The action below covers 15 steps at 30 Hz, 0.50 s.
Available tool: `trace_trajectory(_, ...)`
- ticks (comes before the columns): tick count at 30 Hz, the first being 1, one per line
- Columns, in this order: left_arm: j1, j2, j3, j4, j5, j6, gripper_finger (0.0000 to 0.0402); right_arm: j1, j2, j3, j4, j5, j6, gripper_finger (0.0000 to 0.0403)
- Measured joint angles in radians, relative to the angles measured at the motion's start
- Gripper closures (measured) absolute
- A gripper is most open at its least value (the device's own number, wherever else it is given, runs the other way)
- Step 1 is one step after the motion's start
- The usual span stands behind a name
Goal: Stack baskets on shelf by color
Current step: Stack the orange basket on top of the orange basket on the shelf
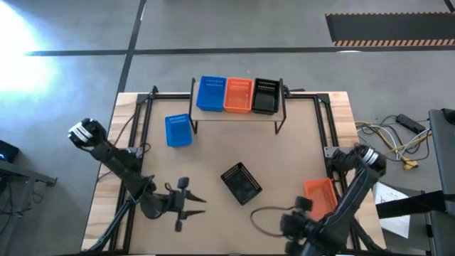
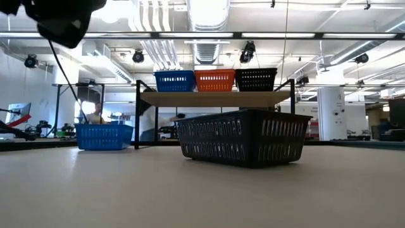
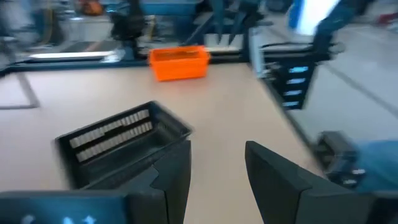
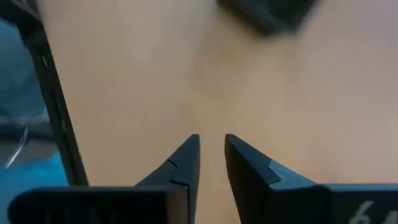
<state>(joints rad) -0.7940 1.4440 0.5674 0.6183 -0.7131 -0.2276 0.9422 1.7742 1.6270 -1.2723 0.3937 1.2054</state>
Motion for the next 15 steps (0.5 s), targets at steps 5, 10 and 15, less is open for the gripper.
trace_trajectory(5, -0.005, 0.073, 0.043, 0.004, -0.030, -0.003, 0.0265, 0.048, -0.056, -0.033, -0.094, -0.113, 0.101, 0.0277)
trace_trajectory(10, -0.005, 0.149, 0.088, 0.001, -0.030, -0.006, 0.0265, 0.103, -0.061, -0.072, -0.107, -0.191, 0.138, 0.0220)
trace_trajectory(15, -0.006, 0.197, 0.110, 0.002, -0.029, -0.053, 0.0265, 0.174, -0.058, -0.141, -0.100, -0.333, 0.103, 0.0198)
